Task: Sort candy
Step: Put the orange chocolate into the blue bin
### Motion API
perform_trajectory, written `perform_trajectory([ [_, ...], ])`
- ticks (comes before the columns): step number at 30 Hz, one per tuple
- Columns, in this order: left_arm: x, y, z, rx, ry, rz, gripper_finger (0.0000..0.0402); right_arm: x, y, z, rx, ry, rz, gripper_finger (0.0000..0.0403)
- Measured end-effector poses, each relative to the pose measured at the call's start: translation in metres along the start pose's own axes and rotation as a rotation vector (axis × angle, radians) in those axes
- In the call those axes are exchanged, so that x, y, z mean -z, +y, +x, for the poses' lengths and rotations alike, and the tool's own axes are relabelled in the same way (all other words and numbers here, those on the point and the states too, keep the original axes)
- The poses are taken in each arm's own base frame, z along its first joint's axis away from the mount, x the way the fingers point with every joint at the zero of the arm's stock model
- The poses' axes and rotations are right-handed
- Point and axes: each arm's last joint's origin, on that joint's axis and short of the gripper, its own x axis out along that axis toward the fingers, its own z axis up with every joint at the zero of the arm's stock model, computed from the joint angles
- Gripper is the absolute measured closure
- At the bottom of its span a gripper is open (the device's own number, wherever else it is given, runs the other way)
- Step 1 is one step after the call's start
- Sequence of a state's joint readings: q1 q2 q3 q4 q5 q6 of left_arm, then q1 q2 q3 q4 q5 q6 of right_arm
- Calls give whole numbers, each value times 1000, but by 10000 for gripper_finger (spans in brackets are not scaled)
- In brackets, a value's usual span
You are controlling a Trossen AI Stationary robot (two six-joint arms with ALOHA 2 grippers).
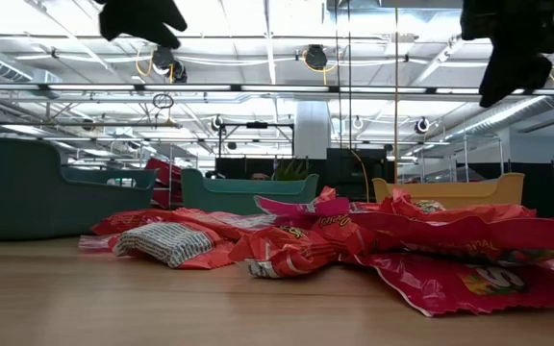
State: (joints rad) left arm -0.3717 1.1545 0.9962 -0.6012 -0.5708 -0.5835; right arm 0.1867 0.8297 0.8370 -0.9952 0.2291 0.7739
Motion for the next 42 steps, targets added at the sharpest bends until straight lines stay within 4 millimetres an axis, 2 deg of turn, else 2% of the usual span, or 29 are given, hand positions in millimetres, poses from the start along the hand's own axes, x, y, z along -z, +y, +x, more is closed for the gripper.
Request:
perform_trajectory([
  [6,3,-18,24,30,8,21,208,4,-10,-17,-60,-66,-40,268],
  [16,31,-38,68,49,203,8,208,7,-15,-25,-89,-104,-82,268],
  [20,44,-41,86,21,278,37,208,6,-14,-25,-92,-108,-99,268],
  [27,64,-34,123,-30,480,-142,208,7,-13,-25,-125,-81,-135,268],
  [30,72,-32,133,-12,562,-155,208,7,-13,-25,-131,-76,-144,268],
  [35,80,-32,142,-4,625,-161,208,7,-13,-25,-147,-65,-147,268],
  [42,84,-28,140,-42,675,-141,208,7,-13,-25,-148,-65,-147,268],
])
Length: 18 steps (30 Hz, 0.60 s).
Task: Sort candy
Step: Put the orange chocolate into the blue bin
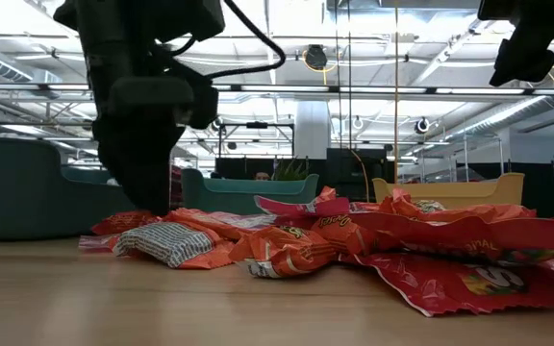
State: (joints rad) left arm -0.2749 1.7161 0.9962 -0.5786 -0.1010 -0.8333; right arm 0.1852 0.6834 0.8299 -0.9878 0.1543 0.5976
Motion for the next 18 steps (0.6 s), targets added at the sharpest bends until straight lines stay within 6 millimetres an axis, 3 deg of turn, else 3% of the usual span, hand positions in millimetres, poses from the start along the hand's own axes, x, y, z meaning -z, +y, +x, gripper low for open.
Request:
perform_trajectory([
  [8,4,4,0,-31,56,6,224,-1,1,0,-6,-9,2,268],
  [18,4,4,0,-27,55,7,333,-4,2,0,-23,-35,11,268],
])
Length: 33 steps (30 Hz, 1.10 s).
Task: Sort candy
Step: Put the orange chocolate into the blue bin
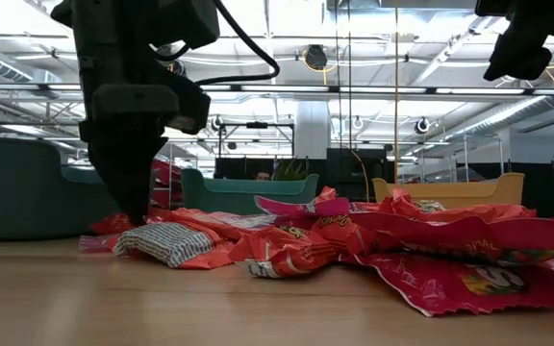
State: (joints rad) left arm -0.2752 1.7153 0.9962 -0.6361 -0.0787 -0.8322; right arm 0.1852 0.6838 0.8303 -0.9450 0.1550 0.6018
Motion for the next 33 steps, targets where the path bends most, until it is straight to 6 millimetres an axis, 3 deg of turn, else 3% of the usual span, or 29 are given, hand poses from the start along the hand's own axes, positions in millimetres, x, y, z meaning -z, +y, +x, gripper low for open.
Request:
perform_trajectory([
  [5,-1,-1,-2,20,17,-1,390,0,0,0,0,0,6,268],
  [10,-12,-12,-15,62,-15,47,390,0,0,0,0,0,27,268],
  [16,-27,-18,-46,9,-1,135,390,0,0,0,0,0,41,268],
  [23,-34,-10,-103,-3,-115,133,390,0,0,0,0,0,52,268],
  [29,-8,11,-170,37,-340,191,389,-1,1,0,-6,-8,69,268],
  [33,12,31,-198,11,-385,187,389,-3,2,0,-22,-30,73,268],
])
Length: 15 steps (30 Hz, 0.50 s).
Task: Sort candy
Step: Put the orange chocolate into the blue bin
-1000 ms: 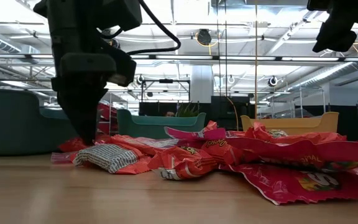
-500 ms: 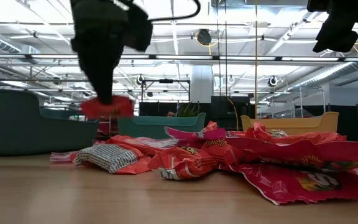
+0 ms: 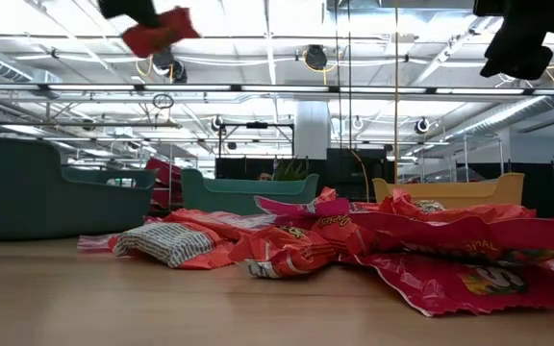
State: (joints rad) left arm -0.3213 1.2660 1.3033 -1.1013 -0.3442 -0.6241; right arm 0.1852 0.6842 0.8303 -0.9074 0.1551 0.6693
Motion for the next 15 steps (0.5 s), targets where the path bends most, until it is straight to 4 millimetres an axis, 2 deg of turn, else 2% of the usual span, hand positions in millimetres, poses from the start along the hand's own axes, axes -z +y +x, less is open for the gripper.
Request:
perform_trajectory([
  [3,13,13,-14,-82,39,-35,389,-3,2,0,-22,-28,6,268],
  [7,22,19,-25,-106,48,-20,389,-6,5,0,-47,-60,12,268],
  [12,27,24,-33,-111,46,-3,389,-7,6,0,-56,-71,14,268],
  [15,39,29,-32,-108,50,13,389,-7,6,0,-56,-71,14,268],
])
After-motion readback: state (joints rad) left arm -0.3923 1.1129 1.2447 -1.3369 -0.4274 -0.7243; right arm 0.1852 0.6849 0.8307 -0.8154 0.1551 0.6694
